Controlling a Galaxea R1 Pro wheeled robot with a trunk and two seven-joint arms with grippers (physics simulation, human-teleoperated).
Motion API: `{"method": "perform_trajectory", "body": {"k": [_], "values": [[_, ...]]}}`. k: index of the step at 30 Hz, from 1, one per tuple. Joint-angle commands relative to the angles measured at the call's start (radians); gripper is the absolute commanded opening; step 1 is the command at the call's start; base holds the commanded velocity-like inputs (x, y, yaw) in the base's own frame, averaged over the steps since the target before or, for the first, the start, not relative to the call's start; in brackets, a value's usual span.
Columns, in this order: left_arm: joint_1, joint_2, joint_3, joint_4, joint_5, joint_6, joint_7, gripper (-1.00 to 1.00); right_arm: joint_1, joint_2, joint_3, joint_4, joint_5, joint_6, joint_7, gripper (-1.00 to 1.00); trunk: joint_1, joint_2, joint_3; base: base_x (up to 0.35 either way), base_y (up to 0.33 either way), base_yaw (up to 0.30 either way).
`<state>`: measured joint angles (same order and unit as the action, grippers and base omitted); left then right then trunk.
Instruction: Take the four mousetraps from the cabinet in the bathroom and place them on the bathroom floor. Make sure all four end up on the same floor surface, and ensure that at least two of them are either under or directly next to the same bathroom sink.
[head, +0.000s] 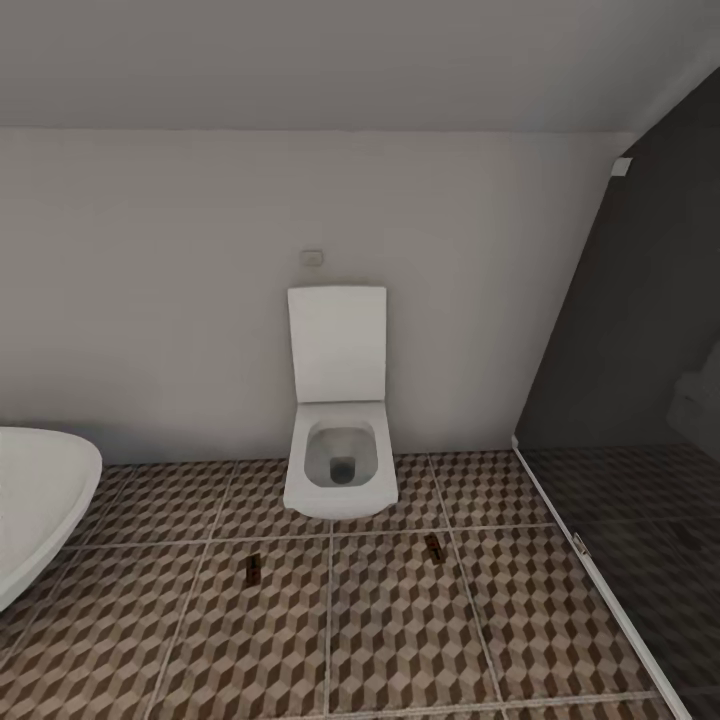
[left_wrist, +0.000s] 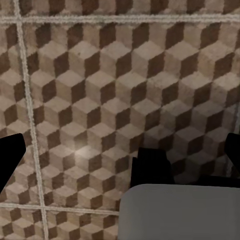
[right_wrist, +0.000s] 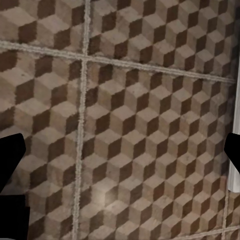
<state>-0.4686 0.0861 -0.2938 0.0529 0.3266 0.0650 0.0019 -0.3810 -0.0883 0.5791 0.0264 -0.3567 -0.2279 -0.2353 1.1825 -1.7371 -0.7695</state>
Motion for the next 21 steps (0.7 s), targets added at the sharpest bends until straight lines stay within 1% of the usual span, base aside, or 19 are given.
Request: {"method": "perform_trajectory", "body": {"k": [1,21], "values": [[-0.001,0.000,-0.008,0.001,0.009,0.002,0.000,1.00,-0.001,0.000,0.008,0.003,-0.008,-0.005,0.000,1.00,0.000,0.000,-0.001,0.000,0.000,0.000],[-0.001,0.000,-0.008,0.001,0.009,0.002,0.000,1.00,-0.001,0.001,0.008,0.003,-0.008,-0.005,0.000,1.00,0.000,0.000,-0.001,0.000,0.000,0.000]]}}
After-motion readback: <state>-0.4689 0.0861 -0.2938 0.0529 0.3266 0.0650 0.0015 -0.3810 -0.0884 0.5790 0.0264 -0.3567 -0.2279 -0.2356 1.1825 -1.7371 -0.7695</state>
